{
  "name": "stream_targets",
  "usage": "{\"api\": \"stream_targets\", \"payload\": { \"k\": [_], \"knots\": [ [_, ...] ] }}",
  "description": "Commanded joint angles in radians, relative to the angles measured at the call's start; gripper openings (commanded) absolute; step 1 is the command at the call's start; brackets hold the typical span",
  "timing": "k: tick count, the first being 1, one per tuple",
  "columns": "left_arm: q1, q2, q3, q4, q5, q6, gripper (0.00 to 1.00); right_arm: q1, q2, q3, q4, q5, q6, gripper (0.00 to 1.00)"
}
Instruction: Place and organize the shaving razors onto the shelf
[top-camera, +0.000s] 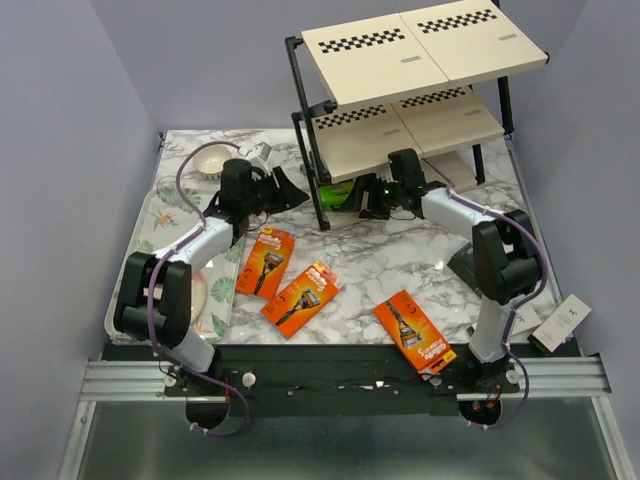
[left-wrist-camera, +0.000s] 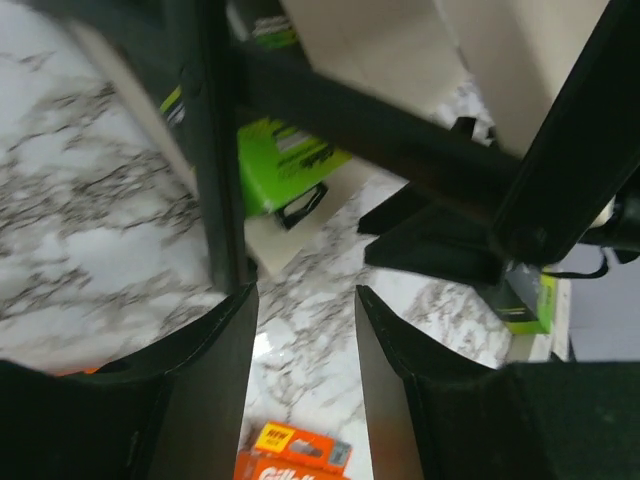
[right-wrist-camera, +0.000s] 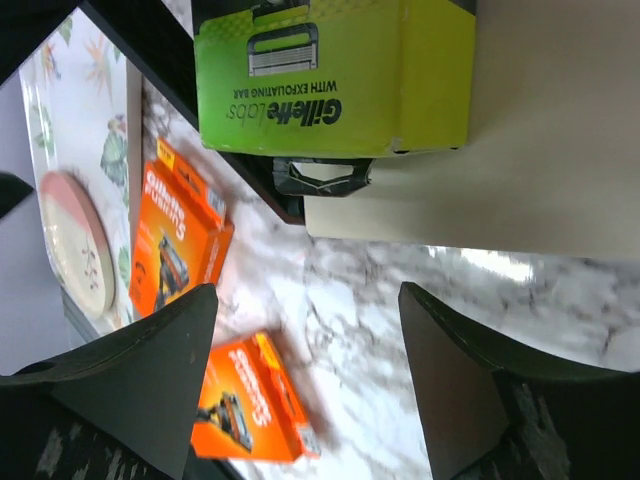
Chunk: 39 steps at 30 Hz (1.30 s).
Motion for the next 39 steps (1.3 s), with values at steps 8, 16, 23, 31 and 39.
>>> {"api": "stream_targets", "payload": {
  "k": [8,16,23,31,39],
  "knots": [
    [-0.135,0.088,0.133,0.267,0.121,-0.126,0.53,0.001,-0.15,-0.064,0.091,-0.027,-0.11,0.81],
    [-0.135,0.129,0.148,0.252,0.07,-0.152,0.55,0.001,0.031,-0.035,0.059,0.01,-0.061,0.8],
    [-0.125,0.16,0.145,0.196,-0.014,-0.139,0.57,0.0,-0.013,-0.123,0.026,0.006,-0.085,0.81],
    [-0.089,0.269,0.262,0.124,-0.092,-0.086,0.58,0.001,-0.138,-0.274,0.033,-0.056,-0.116,0.84],
    [-0.072,0.39,0.386,0.089,-0.128,-0.044,0.59,0.001,-0.251,-0.347,0.027,-0.069,-0.144,0.85]
  ]
}}
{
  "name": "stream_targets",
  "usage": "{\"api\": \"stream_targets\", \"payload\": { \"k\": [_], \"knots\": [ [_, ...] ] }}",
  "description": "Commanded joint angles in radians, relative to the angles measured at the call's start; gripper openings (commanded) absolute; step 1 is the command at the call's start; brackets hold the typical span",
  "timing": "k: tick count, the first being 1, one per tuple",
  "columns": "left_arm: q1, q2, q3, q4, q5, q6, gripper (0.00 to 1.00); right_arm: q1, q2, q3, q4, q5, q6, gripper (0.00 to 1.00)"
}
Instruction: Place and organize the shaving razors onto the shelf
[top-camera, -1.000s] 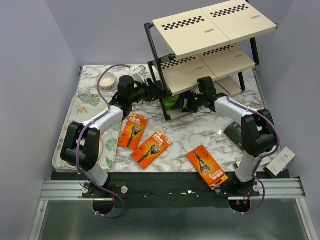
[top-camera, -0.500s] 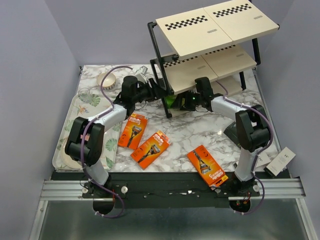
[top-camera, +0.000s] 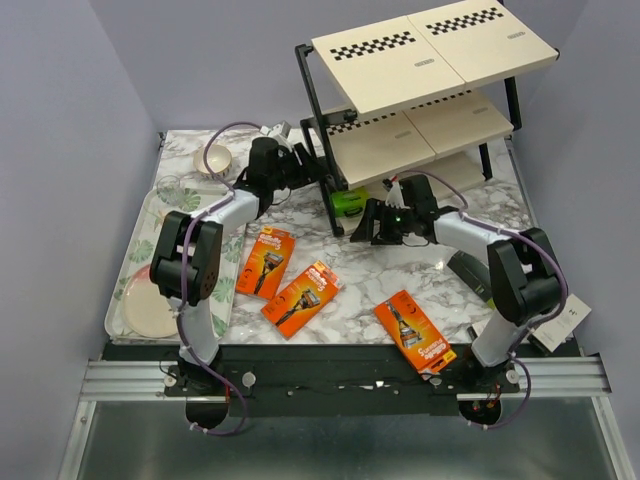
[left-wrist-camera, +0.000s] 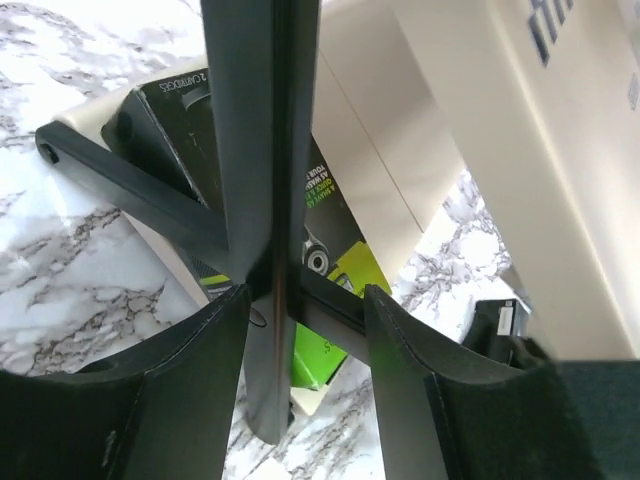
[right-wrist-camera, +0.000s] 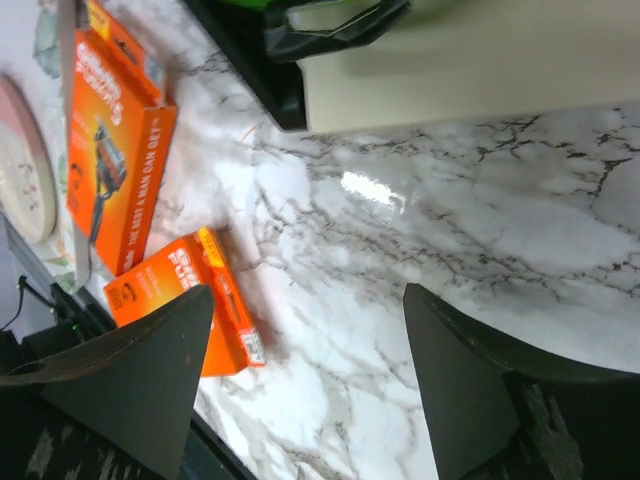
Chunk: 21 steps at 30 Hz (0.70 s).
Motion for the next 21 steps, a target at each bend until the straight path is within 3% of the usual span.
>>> {"api": "stream_targets", "payload": {
  "k": [1,11,21],
  "knots": [
    [-0.003,0.083,0.087,-0.024,-0.054,0.064,0.59,0.005,-0.102,-0.049,-0.006,-0.033,-0.04,0.85],
    [0.115,0.16,0.193,-0.145,-0.127,0.202,0.59,0.005,-0.28,-0.164,-0.074,-0.034,-0.077,0.84],
    [0.187,0.309,0.466,-0.134,-0.124,0.405,0.64,0.006,-0.338,-0.221,-0.046,-0.034,-0.099,0.84]
  ]
}}
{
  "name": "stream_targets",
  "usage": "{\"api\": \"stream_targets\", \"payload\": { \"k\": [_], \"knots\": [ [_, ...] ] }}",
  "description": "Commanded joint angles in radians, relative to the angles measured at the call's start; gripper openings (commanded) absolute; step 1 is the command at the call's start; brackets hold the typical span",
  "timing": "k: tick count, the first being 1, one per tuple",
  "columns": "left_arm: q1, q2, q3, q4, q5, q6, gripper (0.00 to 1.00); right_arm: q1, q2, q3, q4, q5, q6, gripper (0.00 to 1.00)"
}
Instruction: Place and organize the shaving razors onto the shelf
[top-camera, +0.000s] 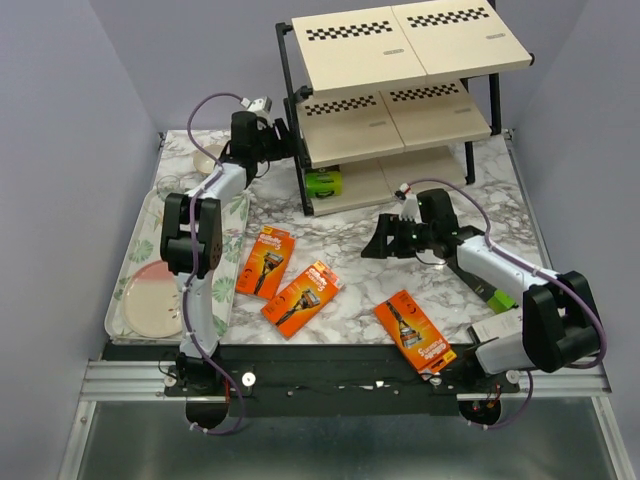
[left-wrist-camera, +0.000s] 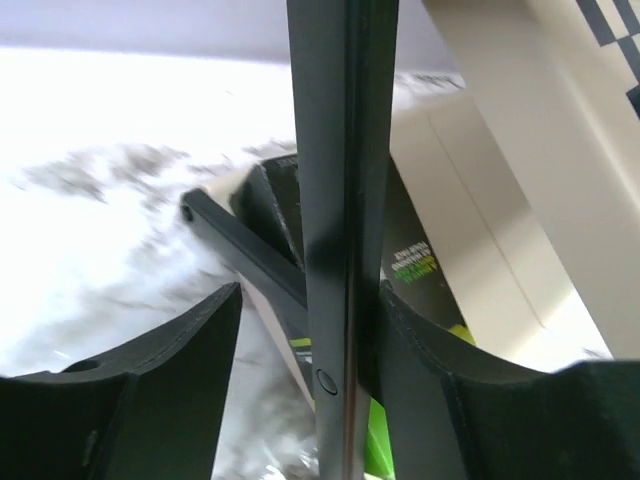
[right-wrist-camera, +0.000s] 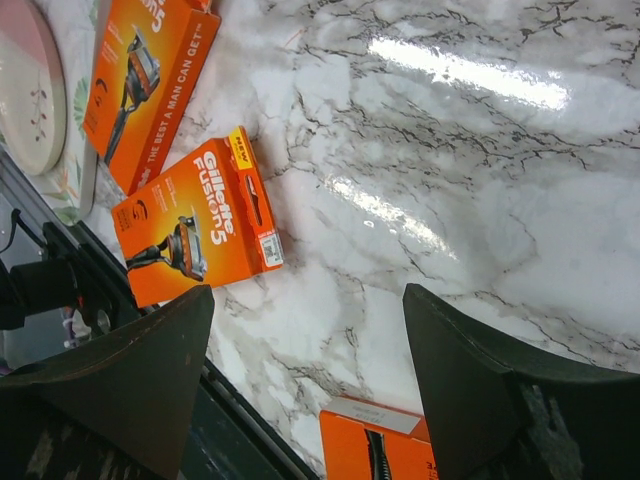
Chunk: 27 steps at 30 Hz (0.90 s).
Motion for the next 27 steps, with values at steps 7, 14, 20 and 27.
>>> {"api": "stream_targets", "payload": {
  "k": [7,14,20,27],
  "knots": [
    [0.043,0.051,0.118,-0.008,-0.222,0.205,0.78,0.003,-0.009,0.009,0.006,0.004,-0.036,0.84],
    [0.093,-0.085,0.026,0.052,-0.097,-0.017,0.92,0.005,-0.028,0.05,-0.001,0.0,-0.057,0.84],
    [0.154,-0.223,-0.222,0.165,0.052,-0.276,0.99,-0.047,-0.084,0.085,-0.15,0.059,-0.171,0.85],
    [0.254,-0.447,-0.509,0.141,0.085,-0.349,0.99,-0.375,-0.152,0.125,-0.447,0.136,-0.343,0.84]
  ]
}}
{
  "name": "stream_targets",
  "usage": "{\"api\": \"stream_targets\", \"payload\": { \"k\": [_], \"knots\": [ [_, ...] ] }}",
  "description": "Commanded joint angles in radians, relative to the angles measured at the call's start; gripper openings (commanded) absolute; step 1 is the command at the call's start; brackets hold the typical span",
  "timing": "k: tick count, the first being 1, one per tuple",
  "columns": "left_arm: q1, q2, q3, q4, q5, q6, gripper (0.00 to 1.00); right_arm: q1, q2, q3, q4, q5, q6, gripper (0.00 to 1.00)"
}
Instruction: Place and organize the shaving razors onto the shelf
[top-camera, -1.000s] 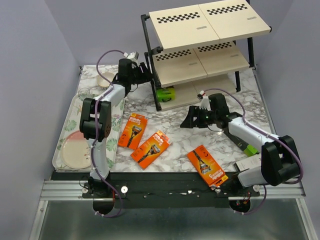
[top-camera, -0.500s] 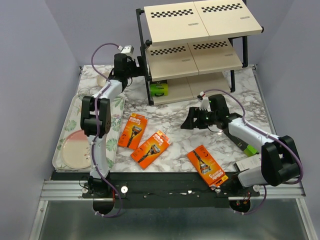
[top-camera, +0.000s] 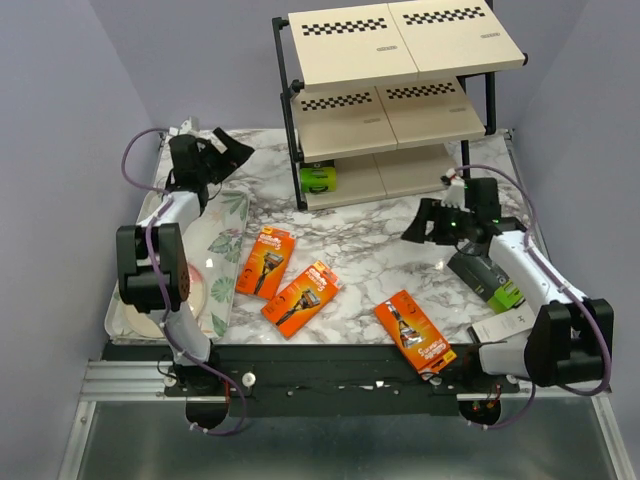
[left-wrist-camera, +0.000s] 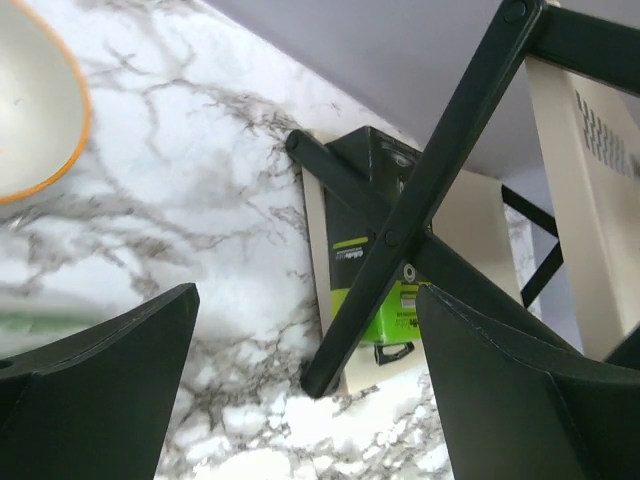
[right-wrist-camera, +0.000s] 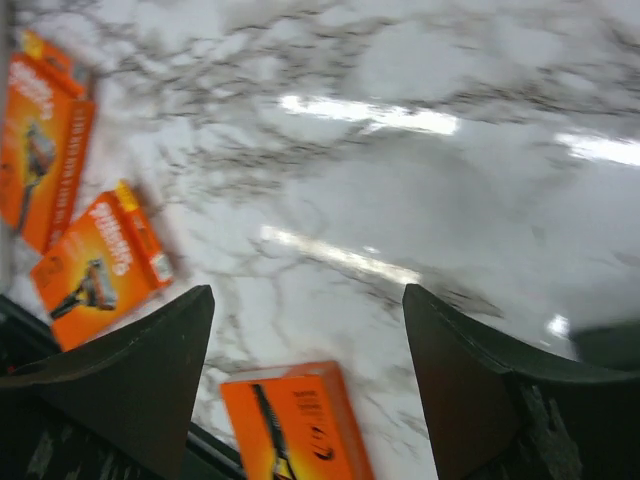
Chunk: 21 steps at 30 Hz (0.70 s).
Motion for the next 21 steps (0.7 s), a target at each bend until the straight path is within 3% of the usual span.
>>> {"api": "stream_targets", "payload": {
  "k": [1,3,7,10,11,18,21],
  "knots": [
    [0.032,-0.165,-0.131,-0.007,0.066,-0.064,0.99,-0.162,-0.066,0.061,-0.252,0.114,-0.209,0.84],
    [0.029,-0.258,-0.203,-0.04,0.083,-0.07,0.99,-0.236,-0.102,0.092,-0.294,0.183,-0.333,0.86],
    [-0.035,-0.409,-0.316,-0.131,0.152,-0.001,0.99,-0.354,-0.147,0.127,-0.349,0.251,-0.418,0.88],
    [-0.168,-0.501,-0.362,-0.224,0.195,0.189,0.96,-0.464,-0.159,0.136,-0.381,0.297,-0.442,0.89],
    [-0.263,-0.527,-0.368,-0.276,0.202,0.23,0.96,-0.49,-0.158,0.14,-0.391,0.308,-0.444,0.89],
    [-0.643,-0.452,-0.308,-0.375,0.291,0.419,0.85,-0.716,-0.095,0.115,-0.443,0.305,-0.553,0.89],
    [-0.742,-0.363,-0.265,-0.372,0.323,0.459,0.8,-0.776,-0.07,0.089,-0.415,0.282,-0.608,0.89]
  ]
}}
